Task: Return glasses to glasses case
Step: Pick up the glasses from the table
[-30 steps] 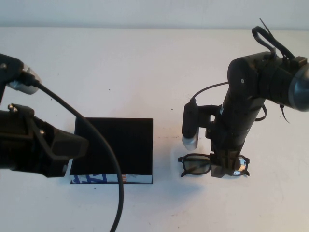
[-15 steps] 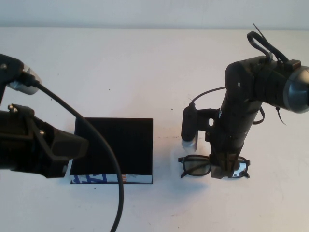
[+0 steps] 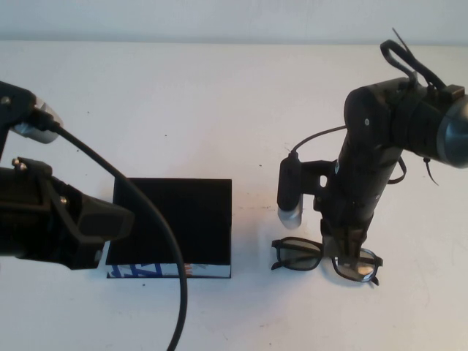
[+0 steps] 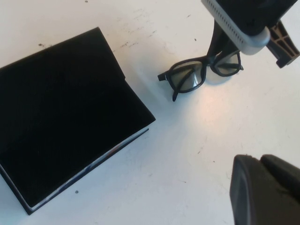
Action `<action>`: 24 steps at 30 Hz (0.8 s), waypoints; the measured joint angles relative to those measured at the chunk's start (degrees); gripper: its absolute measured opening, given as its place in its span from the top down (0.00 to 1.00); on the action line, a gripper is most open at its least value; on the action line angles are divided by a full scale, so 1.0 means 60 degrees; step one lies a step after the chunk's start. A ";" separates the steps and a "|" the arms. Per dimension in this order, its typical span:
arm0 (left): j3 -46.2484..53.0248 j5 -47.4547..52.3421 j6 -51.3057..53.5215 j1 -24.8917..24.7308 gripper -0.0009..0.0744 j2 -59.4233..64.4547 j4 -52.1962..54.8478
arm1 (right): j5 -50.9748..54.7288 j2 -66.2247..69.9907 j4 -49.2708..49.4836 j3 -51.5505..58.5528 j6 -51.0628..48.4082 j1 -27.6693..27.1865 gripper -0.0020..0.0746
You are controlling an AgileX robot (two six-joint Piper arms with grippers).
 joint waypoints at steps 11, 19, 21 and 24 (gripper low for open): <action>0.0000 0.0000 0.0000 0.0000 0.99 0.0000 -0.0037 | 0.0045 -0.0121 0.0058 -0.0220 0.0000 0.0000 0.82; 0.0000 0.0027 0.0000 0.0000 0.99 0.0000 -0.0058 | 0.0091 -0.0121 0.0286 -0.0220 0.0000 0.0000 0.43; 0.0000 0.0027 0.0000 0.0000 0.99 0.0000 -0.0065 | 0.0091 -0.0121 0.0283 -0.0220 0.0000 0.0000 0.42; 0.0000 0.0027 0.0000 0.0000 0.99 0.0000 -0.0065 | 0.0106 -0.0052 0.0304 -0.0234 0.0000 0.0000 0.42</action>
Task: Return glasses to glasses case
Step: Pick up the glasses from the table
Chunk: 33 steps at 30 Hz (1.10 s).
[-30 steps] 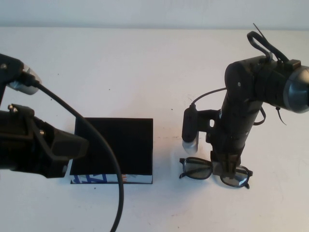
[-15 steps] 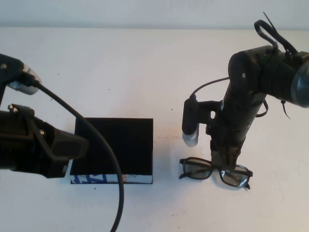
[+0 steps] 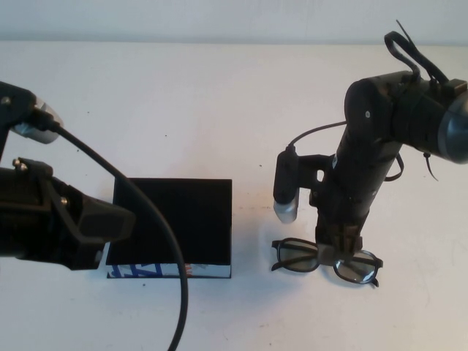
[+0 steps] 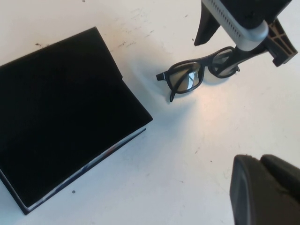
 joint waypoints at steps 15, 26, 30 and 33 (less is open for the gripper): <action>0.0000 0.0048 0.0000 0.0000 0.99 0.0000 0.0000 | -0.0054 0.0602 0.0019 0.0000 0.0000 0.0000 0.42; 0.0000 0.0072 0.0000 0.0000 0.99 0.0000 0.0000 | -0.0068 0.0803 0.0019 0.0000 0.0000 0.0000 0.52; 0.0000 0.0072 0.0000 0.0000 0.99 0.0000 0.0000 | -0.0092 0.0801 0.0019 0.0000 0.0000 0.0000 0.58; 0.0000 0.0072 0.0000 0.0000 0.99 0.0000 0.0000 | -0.0092 0.0801 0.0019 0.0000 0.0000 0.0000 0.63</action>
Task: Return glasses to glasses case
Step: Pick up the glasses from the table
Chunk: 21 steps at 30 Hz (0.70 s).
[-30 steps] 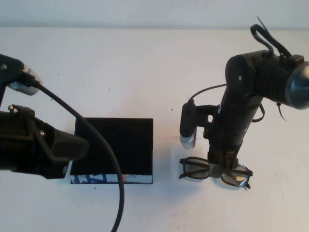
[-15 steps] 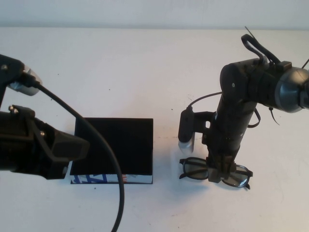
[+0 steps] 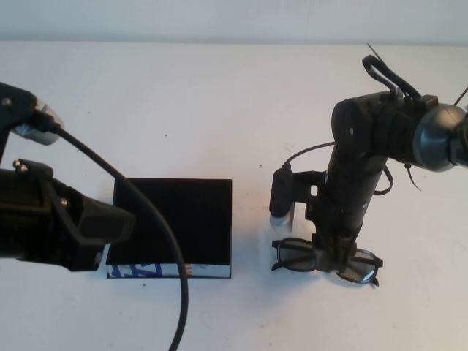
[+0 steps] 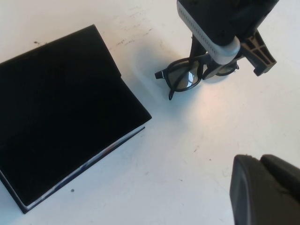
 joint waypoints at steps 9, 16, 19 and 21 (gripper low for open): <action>0.0000 0.0000 0.0000 0.0000 0.99 0.0000 0.0000 | 0.0000 0.0000 -0.0018 0.0000 0.0000 0.0000 0.75; 0.0000 0.0000 0.0000 0.0000 0.99 0.0000 0.0000 | 0.0000 0.0000 -0.0189 0.0000 0.0000 0.0000 0.87; 0.0000 0.0000 0.0000 0.0000 0.99 0.0000 0.0000 | 0.0020 0.0000 -0.0189 -0.0006 0.0000 0.0000 0.90; 0.0000 0.0000 0.0000 0.0000 0.99 0.0000 0.0000 | 0.0038 0.0000 -0.0189 -0.0023 0.0000 0.0000 0.90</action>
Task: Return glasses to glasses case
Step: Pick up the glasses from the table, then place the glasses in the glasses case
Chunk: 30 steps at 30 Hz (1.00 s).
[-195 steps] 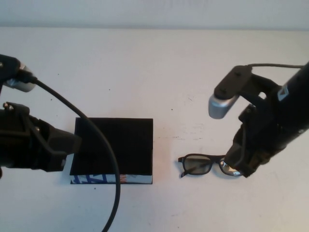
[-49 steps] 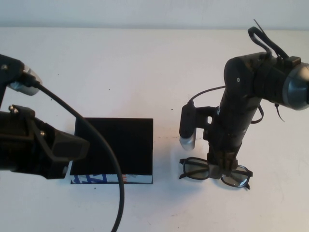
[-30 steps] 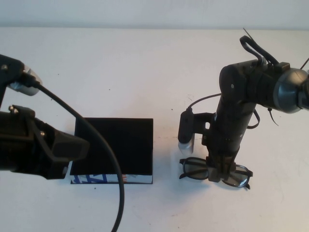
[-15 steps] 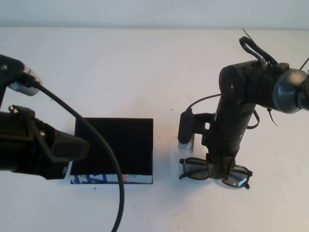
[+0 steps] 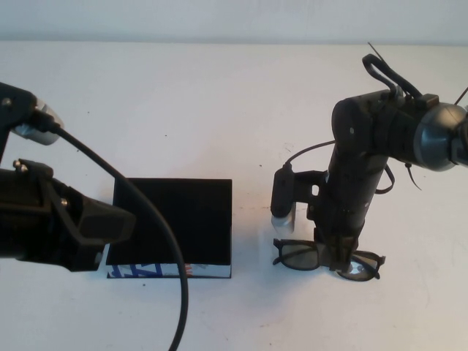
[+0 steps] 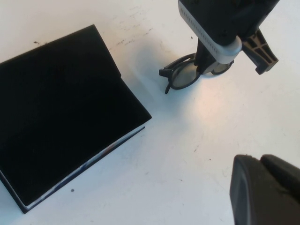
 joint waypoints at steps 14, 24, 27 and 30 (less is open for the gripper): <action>0.0000 0.0000 0.0019 0.0000 0.99 0.0000 0.0000 | 0.0800 -0.0632 -0.0242 -0.1186 0.0000 0.0000 0.91; 0.0000 -0.0195 -0.0675 0.0000 0.99 0.0000 0.0781 | 0.0923 -0.1055 -0.0201 -0.2287 0.0000 0.0595 0.91; 0.0000 -0.0284 -0.0932 0.0000 0.99 0.0000 0.1119 | 0.0954 -0.0903 -0.0426 -0.2592 0.0000 0.1131 0.91; 0.0000 -0.0314 -0.1065 0.0000 0.99 0.0000 0.1204 | 0.0970 -0.0547 -0.0467 -0.2969 0.0000 0.1569 0.91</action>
